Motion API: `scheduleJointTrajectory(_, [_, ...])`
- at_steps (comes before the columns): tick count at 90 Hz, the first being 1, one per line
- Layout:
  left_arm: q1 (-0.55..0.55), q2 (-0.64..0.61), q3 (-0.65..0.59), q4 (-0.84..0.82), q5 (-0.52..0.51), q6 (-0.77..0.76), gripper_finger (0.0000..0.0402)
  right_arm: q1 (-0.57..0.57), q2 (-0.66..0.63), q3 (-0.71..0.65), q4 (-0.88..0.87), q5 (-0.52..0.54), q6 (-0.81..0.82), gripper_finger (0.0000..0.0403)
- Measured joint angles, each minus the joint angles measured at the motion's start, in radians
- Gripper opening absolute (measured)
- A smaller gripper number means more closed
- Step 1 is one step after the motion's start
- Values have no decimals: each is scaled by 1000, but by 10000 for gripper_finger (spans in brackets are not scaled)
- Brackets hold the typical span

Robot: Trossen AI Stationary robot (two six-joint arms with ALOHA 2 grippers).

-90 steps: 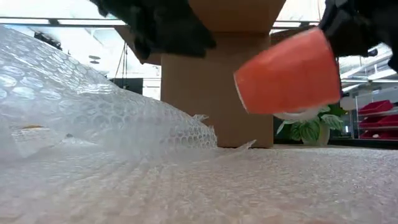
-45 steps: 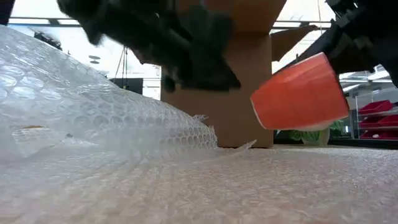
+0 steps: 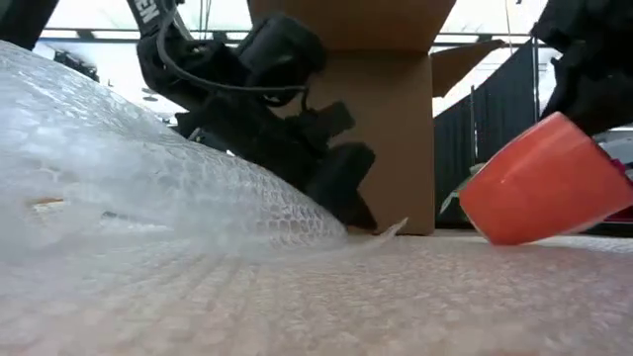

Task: Wrap mug
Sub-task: Wrap the orange mug with the bubble wrap

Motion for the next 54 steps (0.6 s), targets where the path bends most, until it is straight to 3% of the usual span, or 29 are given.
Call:
scheduleJointTrajectory(16, [15,-26,1,-34,19,24,142,-55,-1,-20,-2,32,-6,0])
scheduleJointTrajectory(42, [-20,-219,56,-258,42,184,142,-229,1,-14,4,165,-168,0])
scheduleJointTrajectory(54, [-34,-249,58,-257,40,178,142,-229,1,45,9,158,-154,0])
